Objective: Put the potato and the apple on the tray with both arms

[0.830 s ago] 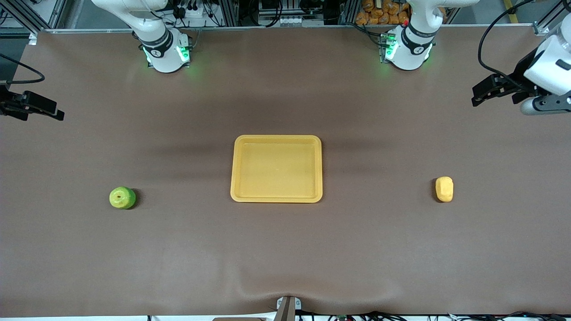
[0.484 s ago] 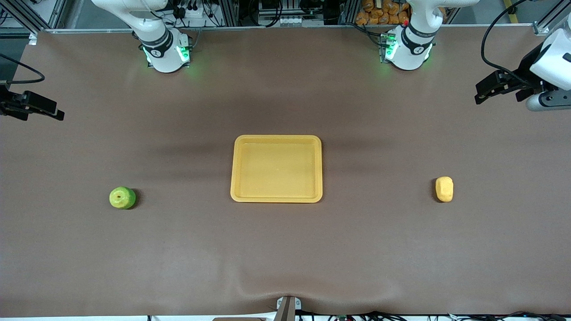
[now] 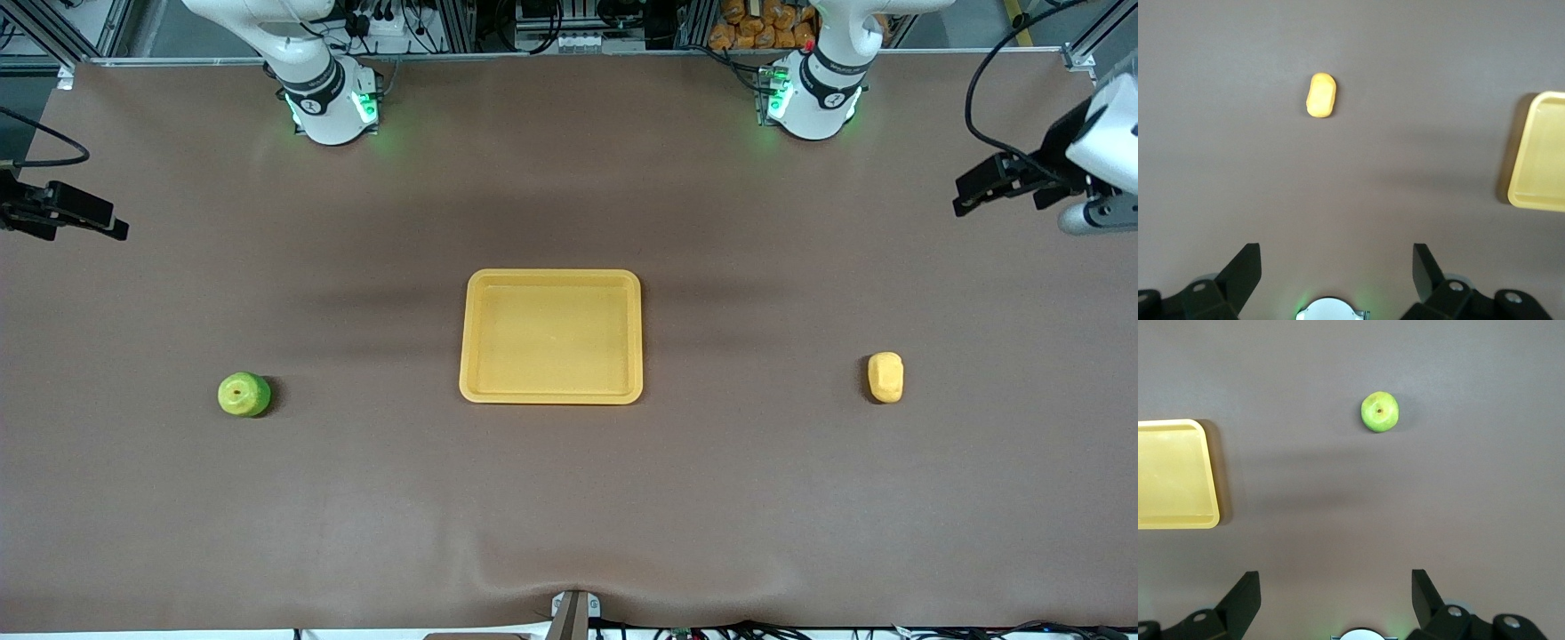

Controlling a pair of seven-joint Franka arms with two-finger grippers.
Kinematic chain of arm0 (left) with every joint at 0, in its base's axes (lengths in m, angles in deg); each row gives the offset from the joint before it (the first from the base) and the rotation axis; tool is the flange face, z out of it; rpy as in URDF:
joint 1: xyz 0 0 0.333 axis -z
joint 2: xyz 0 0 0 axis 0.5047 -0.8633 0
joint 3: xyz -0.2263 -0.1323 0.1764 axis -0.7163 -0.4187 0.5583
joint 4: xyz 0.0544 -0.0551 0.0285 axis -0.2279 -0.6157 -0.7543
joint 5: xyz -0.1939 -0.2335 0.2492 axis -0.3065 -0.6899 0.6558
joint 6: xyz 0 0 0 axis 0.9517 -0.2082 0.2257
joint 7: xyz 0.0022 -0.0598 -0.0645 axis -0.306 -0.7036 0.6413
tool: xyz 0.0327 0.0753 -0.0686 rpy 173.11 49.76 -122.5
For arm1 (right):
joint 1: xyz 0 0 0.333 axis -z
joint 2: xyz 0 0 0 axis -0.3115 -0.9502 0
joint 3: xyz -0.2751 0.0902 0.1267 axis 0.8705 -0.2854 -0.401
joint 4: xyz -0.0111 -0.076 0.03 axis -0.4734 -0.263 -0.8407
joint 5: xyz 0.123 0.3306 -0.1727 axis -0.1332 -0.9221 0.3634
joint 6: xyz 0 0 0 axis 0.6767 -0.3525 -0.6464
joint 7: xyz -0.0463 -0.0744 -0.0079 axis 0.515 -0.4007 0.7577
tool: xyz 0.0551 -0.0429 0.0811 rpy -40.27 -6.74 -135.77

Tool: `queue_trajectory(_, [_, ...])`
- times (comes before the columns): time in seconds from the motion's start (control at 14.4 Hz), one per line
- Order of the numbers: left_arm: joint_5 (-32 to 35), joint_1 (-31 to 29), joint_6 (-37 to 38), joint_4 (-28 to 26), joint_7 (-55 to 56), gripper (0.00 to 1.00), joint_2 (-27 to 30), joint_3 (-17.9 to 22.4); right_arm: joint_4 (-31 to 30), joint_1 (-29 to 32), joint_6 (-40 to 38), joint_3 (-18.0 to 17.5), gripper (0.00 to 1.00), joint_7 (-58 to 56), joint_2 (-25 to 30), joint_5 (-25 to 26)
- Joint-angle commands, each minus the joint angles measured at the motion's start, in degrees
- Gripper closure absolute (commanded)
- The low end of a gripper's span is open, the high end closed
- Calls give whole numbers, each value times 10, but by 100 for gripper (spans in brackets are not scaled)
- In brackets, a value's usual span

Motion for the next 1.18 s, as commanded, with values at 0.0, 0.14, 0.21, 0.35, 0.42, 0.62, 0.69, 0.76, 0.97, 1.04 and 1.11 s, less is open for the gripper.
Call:
queue_trajectory(0.0, [-4,-10,-26,-10,-7,0,-15,-1,7,5,-7,-2,0,2,-2,-10])
queue_trajectory(0.14, [0,-10,-66,-39,-7,0,-16,-1,4,5,-7,-2,0,2,-2,-10])
queue_trajectory(0.21, [1,-10,-85,-54,-7,0,-17,-1,4,5,-7,-2,0,1,-2,-9])
queue_trajectory(0.35, [6,-12,-125,-85,-11,0,-22,-2,4,6,-6,-1,0,1,-2,-7])
queue_trajectory(0.42, [17,-9,-136,-96,-14,0,-28,-5,4,6,-6,-1,0,1,-3,-7])
queue_trajectory(0.62, [26,-10,-169,-115,-15,0,-46,-7,3,8,-7,-1,0,2,-11,-7])
queue_trajectory(0.69, [26,-10,-175,-116,-15,0,-55,-7,3,8,-7,-1,0,2,-13,-7])
queue_trajectory(0.76, [26,-10,-185,-118,-15,0,-62,-7,3,11,-7,-1,0,3,-13,-7])
queue_trajectory(0.97, [27,-12,-244,-160,-15,0,-66,-6,3,13,-7,-1,0,5,-13,-8])
queue_trajectory(1.04, [32,-12,-265,-174,-16,0,-66,-6,3,11,-7,-1,0,5,-13,-9])
queue_trajectory(1.11, [39,-12,-287,-185,-16,0,-67,-6,2,11,-7,-1,0,6,-13,-9])
